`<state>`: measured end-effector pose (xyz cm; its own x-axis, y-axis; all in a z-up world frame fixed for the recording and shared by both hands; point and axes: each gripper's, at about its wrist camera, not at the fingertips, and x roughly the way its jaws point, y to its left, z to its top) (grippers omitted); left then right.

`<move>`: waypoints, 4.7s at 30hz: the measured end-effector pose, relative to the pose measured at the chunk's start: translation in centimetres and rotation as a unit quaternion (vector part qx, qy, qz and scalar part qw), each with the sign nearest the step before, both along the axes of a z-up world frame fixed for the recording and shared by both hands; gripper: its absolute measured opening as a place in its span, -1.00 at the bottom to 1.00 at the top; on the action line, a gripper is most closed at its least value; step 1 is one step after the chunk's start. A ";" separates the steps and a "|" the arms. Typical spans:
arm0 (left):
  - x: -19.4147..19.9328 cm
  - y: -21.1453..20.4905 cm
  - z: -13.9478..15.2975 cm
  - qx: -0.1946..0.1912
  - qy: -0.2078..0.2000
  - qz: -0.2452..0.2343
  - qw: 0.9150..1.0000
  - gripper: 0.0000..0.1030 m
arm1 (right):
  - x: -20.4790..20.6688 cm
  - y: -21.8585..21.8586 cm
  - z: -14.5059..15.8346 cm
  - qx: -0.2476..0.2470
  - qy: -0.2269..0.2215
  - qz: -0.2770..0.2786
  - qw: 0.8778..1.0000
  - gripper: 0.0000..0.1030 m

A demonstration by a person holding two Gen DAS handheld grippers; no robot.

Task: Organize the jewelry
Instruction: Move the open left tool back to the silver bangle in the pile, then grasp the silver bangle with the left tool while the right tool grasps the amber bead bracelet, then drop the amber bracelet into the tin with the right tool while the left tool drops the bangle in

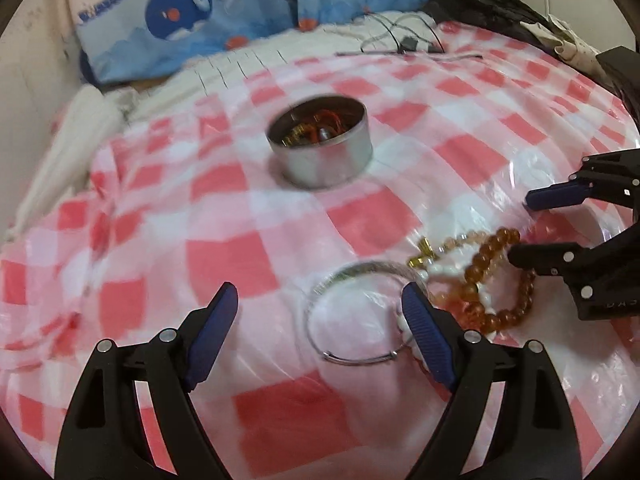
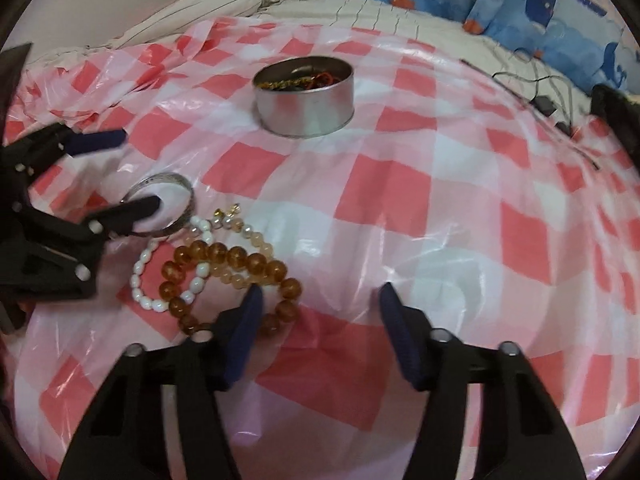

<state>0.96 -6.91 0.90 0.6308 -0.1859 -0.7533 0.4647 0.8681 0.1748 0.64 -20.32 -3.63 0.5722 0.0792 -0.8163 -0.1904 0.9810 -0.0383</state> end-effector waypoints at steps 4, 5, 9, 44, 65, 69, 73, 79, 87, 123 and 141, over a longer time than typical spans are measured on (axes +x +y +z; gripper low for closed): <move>0.3 0.4 -0.4 -0.032 0.028 -0.001 0.999 0.55 | -0.4 1.0 -0.2 -0.002 0.003 0.027 1.000 -0.52; 0.3 0.6 -0.5 -0.035 0.031 0.001 0.999 0.55 | -0.4 1.1 -0.3 -0.007 0.004 0.028 1.000 -0.59; 1.0 1.3 -0.7 -0.027 0.025 0.026 0.999 0.53 | -0.2 -0.6 0.3 -0.017 -0.014 -0.017 1.000 -0.76; 1.9 2.3 -1.0 -0.029 0.032 0.034 0.998 -0.09 | 0.6 -4.7 1.4 0.080 -0.024 -0.087 0.993 -0.34; 1.1 2.1 0.7 -0.027 -0.006 0.034 0.999 -0.92 | 0.1 -5.6 2.7 0.214 -0.057 -0.055 0.974 -0.76; 1.1 2.1 0.7 -0.027 -0.007 0.034 0.999 -0.92 | 0.1 -5.7 2.9 0.220 -0.060 -0.056 0.972 -0.76; 1.1 2.0 0.8 -0.027 -0.007 0.034 0.999 -0.92 | 0.1 -5.7 3.0 0.225 -0.064 -0.051 0.971 -0.76; 1.0 2.0 0.8 -0.027 -0.008 0.034 0.999 -0.92 | -0.1 -5.7 3.1 0.226 -0.067 -0.051 0.970 -0.76; 1.1 2.2 1.1 -0.039 -0.005 0.035 0.999 -0.92 | 0.0 -5.8 3.2 0.229 -0.069 -0.050 0.970 -0.76; 16.5 1.7 2.9 -0.189 0.024 0.061 0.980 -0.16 | 13.7 -2.9 8.7 0.360 -0.127 0.000 0.924 -0.76; 17.1 1.0 1.3 -0.144 0.019 0.078 0.986 -0.09 | 9.3 -0.5 5.8 0.161 -0.121 -0.010 0.979 -0.19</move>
<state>18.07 -5.89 2.19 0.6404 -0.2984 -0.7077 0.3232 0.9406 -0.1042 9.94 -20.84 2.19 0.7501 0.2970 -0.5908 -0.1949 0.9531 0.2317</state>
